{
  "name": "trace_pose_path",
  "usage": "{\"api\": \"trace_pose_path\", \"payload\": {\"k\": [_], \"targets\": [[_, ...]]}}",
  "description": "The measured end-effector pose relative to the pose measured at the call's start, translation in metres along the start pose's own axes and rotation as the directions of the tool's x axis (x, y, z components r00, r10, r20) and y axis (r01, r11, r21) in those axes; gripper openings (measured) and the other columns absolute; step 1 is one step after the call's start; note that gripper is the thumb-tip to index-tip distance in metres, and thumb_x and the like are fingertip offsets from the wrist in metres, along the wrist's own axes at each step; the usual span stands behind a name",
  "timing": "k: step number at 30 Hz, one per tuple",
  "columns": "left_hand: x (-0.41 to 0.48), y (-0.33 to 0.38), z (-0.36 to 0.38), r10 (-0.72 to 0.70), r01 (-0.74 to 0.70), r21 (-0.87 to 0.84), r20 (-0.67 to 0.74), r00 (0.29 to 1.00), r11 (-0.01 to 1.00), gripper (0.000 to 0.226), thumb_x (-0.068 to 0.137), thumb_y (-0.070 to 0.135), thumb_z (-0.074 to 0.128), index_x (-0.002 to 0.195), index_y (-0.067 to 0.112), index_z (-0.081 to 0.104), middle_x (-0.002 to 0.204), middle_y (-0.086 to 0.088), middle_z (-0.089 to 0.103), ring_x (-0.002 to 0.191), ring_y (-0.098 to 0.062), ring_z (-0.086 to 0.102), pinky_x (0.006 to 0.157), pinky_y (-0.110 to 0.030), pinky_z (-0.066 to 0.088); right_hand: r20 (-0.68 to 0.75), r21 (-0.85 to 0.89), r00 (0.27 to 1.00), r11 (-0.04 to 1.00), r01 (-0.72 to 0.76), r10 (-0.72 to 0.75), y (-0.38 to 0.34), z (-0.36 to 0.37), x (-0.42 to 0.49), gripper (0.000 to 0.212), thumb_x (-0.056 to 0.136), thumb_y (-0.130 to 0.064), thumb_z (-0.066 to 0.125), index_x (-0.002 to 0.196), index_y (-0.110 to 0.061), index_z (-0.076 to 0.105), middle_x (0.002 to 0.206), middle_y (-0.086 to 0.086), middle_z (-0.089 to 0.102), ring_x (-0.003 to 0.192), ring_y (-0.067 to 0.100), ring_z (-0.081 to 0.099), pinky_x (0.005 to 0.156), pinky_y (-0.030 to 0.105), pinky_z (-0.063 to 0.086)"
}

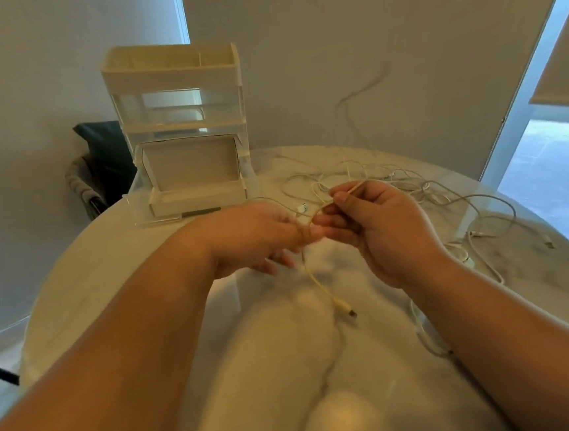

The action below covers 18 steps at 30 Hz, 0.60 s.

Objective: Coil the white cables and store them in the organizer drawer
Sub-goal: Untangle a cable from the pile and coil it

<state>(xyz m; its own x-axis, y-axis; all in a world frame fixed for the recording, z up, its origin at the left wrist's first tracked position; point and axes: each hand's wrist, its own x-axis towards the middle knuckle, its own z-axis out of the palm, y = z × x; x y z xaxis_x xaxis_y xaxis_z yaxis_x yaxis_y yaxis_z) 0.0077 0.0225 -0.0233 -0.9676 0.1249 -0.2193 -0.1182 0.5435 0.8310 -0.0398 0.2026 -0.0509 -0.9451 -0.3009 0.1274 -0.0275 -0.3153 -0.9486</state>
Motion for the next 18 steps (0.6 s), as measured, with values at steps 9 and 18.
{"api": "trace_pose_path", "payload": {"k": [9,18], "targets": [[0.001,-0.001,0.002,-0.033,0.049,-0.193,0.088,0.996,0.98,0.011,0.099,0.01,0.056,0.093,0.007,0.064,0.078,-0.012,0.07,0.07,-0.021,0.07,0.061,-0.029,0.058,0.004,0.054,0.999,0.998,-0.035,0.035,-0.007,-0.009,0.003,0.012,0.099,-0.008,0.055,0.095,-0.008,0.066,0.075,0.009,0.069,0.069,0.02,0.072,0.06,0.027,0.06],[-0.004,0.001,-0.012,-0.075,0.021,-0.291,-0.174,0.982,0.956,0.013,0.099,0.008,0.051,0.103,0.006,0.064,0.077,-0.014,0.061,0.059,-0.019,0.067,0.051,-0.026,0.055,0.075,-0.79,0.997,0.61,0.067,-0.013,-0.027,-0.037,-0.005,0.01,0.091,-0.032,0.069,0.094,-0.023,0.074,0.081,0.0,0.073,0.063,0.003,0.062,0.059,0.023,0.05]]}}
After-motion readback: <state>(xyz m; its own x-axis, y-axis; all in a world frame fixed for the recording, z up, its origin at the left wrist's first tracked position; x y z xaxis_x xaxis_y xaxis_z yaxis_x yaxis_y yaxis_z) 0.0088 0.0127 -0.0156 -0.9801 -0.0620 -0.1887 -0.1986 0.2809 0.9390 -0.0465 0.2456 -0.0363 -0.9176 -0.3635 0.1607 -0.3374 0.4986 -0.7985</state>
